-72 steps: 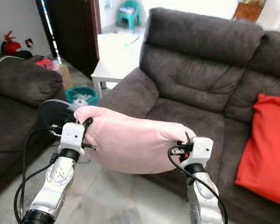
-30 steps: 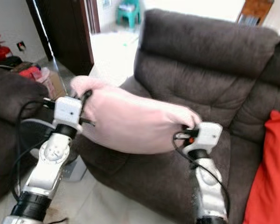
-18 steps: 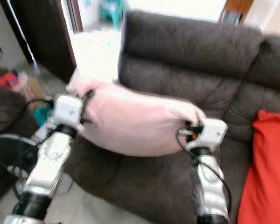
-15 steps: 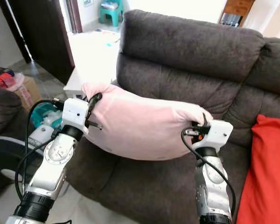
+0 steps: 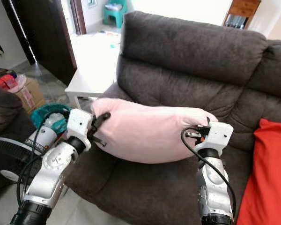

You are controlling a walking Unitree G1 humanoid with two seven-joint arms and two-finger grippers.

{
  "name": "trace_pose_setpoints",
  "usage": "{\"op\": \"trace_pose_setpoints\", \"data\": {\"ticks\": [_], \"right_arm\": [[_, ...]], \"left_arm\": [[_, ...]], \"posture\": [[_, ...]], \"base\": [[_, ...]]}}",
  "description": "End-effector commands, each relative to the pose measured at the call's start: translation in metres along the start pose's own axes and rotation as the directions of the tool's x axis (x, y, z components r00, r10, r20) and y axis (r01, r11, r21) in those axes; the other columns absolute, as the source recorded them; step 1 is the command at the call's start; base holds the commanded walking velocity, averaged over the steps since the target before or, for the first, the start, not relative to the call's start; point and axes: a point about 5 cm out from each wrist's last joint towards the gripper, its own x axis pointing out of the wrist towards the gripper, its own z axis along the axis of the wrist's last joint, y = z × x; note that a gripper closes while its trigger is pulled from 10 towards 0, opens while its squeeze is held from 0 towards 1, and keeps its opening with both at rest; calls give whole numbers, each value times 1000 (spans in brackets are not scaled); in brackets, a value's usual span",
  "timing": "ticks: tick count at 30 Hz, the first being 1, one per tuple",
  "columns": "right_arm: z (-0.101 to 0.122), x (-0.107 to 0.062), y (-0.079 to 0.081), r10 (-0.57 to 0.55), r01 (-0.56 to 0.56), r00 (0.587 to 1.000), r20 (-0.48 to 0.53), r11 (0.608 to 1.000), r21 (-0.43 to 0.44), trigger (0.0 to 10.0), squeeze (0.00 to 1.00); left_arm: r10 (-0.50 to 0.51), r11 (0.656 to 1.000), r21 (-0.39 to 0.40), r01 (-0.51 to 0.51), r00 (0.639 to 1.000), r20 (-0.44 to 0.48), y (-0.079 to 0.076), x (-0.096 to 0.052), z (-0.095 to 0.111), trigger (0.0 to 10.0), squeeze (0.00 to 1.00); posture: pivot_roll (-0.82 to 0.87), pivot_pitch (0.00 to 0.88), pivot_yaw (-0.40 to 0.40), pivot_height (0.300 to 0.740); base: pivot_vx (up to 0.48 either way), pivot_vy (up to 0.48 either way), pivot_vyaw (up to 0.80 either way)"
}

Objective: Move the pillow to the sofa from floor

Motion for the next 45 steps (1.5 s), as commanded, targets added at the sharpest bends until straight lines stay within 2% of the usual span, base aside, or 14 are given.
{"op": "trace_pose_setpoints", "data": {"ticks": [1,4,7,8,11,15,18,25,26,27,28,29,35,45], "right_arm": [[24,9,-11,-68,69,991,115,998,-1,10000,0],[25,10,-12,-77,78,990,116,997,-3,10000,0],[24,11,-12,-58,61,994,95,998,-26,10000,0],[18,12,-12,-50,53,998,45,997,-55,10000,0],[7,13,-11,-22,20,999,-23,997,-70,10000,0],[-12,12,-3,45,-63,988,-150,991,-115,10000,0],[-19,7,11,148,-171,971,-186,979,-113,10000,0],[-25,4,20,202,-228,956,-211,968,-105,10000,0],[-25,4,20,206,-232,954,-215,967,-102,10000,31],[-25,4,20,208,-234,954,-216,967,-102,10000,604],[-25,4,20,208,-234,954,-216,967,-102,10000,604],[-26,4,19,211,-236,953,-217,967,-98,10000,992],[-24,4,20,221,-243,954,-203,966,-91,10000,1000],[-24,4,20,225,-247,953,-202,965,-90,10000,1000]], "left_arm": [[-32,999,4,31,995,90,-1,5,25,10000,0],[-65,998,0,65,994,87,-4,5,28,10000,0],[-184,983,-20,185,982,53,-17,3,30,10000,0],[-257,966,-31,258,966,15,-23,0,27,10000,0],[-338,941,-47,336,940,-42,-29,-6,23,10000,0],[-353,935,-76,347,933,-78,-26,-10,18,10000,0],[-359,933,-83,351,926,-115,-23,-14,12,10000,0],[-347,937,-97,334,923,-169,-20,-20,1,10000,0],[-337,941,-97,325,925,-176,-19,-20,-1,10000,0],[-331,943,-98,318,927,-177,-18,-21,-2,10000,0],[-331,943,-98,318,927,-177,-18,-21,-2,10000,0],[-312,950,-98,298,933,-181,-15,-21,-4,10000,0],[-175,984,-60,166,964,-199,4,-22,-16,10000,0],[-62,998,-39,56,979,-194,20,-19,-23,10000,0]], "posture": [[107,23,-65,740],[104,19,-66,740],[103,16,-66,740],[103,16,-66,740],[102,14,-67,740],[109,9,-69,740],[109,7,-70,740],[109,10,-71,740],[109,10,-71,740],[110,11,-72,740],[110,11,-72,740],[110,11,-72,740],[111,15,-75,740],[109,19,-77,740]], "base": [[0,0,0],[0,0,0],[0,0,0],[0,0,0],[0,0,0],[0,0,0],[0,0,0],[0,0,0],[0,0,0],[0,0,0],[0,0,0],[0,0,0],[0,0,0],[0,0,0]]}}
